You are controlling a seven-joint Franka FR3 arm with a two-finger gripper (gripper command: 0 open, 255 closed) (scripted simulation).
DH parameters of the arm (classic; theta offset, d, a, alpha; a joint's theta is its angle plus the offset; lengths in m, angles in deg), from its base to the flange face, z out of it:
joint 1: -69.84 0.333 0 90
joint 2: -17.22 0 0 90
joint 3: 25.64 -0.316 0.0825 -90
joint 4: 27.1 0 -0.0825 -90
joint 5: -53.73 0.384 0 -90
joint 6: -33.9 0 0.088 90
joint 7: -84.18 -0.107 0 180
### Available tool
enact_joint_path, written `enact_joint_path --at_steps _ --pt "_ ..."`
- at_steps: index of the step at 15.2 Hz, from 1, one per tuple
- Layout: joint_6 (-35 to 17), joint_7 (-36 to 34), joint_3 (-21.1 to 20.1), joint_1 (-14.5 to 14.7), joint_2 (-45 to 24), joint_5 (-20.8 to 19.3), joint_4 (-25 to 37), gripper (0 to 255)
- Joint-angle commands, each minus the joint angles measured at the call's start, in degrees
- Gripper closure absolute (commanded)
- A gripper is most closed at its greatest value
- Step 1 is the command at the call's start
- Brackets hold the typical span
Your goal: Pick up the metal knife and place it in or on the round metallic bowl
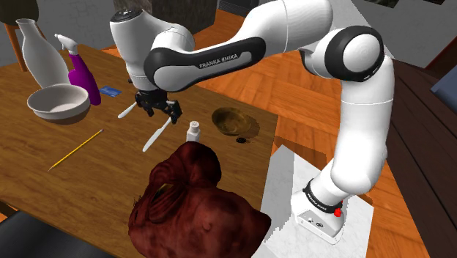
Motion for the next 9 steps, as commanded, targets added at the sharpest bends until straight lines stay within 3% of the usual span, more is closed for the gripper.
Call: enact_joint_path --at_steps 1,9 --pt "2.5 -3.5 2.5 3.5 -5.1 -1.7 6.3 0" --pt "-2.3 -4.6 3.4 2.4 -6.2 -3.0 2.1 0"
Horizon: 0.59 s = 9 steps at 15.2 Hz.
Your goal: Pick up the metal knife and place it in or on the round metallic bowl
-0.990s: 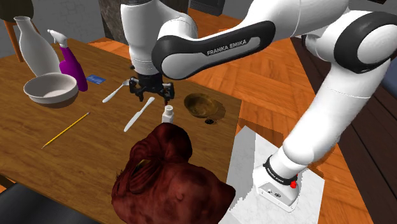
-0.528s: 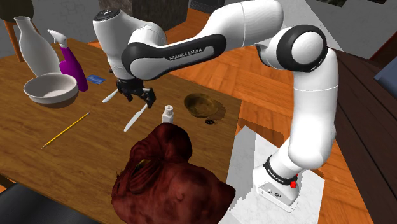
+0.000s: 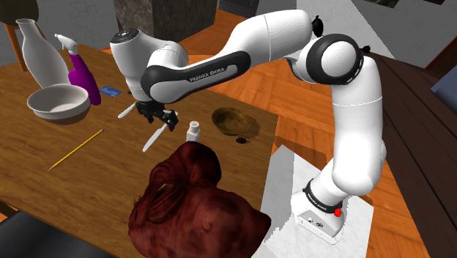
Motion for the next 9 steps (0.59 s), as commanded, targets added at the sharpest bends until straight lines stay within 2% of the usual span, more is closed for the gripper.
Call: enact_joint_path --at_steps 1,7,8,9 --pt "-0.7 -0.1 0.1 -0.2 -0.1 -0.2 -0.6 0" --pt "-0.7 -0.1 0.1 -0.2 -0.1 -0.2 -0.6 0" --pt "-0.7 -0.1 0.1 -0.2 -0.1 -0.2 -0.6 255" --pt "-0.7 -0.1 0.1 -0.2 -0.1 -0.2 -0.6 255"
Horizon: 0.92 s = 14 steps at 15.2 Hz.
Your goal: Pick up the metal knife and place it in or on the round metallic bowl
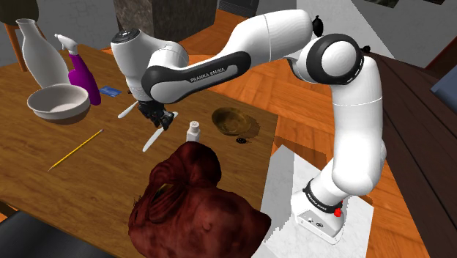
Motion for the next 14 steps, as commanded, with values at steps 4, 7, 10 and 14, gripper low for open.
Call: enact_joint_path --at_steps 4,7,10,14 --pt "0.5 -0.1 0.1 0.3 -0.3 0.1 0.0 255" --pt "0.8 -0.1 0.0 0.4 -0.3 0.2 0.3 255" --pt "1.3 0.4 -0.2 -0.1 0.4 0.5 0.2 255" --pt "3.5 1.3 -0.8 -0.2 1.6 1.4 1.6 255"
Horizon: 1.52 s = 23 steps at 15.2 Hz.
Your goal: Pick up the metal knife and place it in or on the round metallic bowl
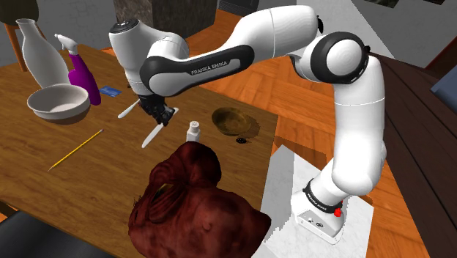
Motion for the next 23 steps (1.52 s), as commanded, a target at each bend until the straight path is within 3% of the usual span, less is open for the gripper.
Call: enact_joint_path --at_steps 1,18,23 --pt "1.2 0.4 -0.2 0.1 0.4 0.4 1.0 255" --pt "11.4 3.7 -1.5 1.3 3.2 2.7 9.8 255" --pt "3.9 7.5 -4.5 -10.3 16.2 9.1 -8.0 255"
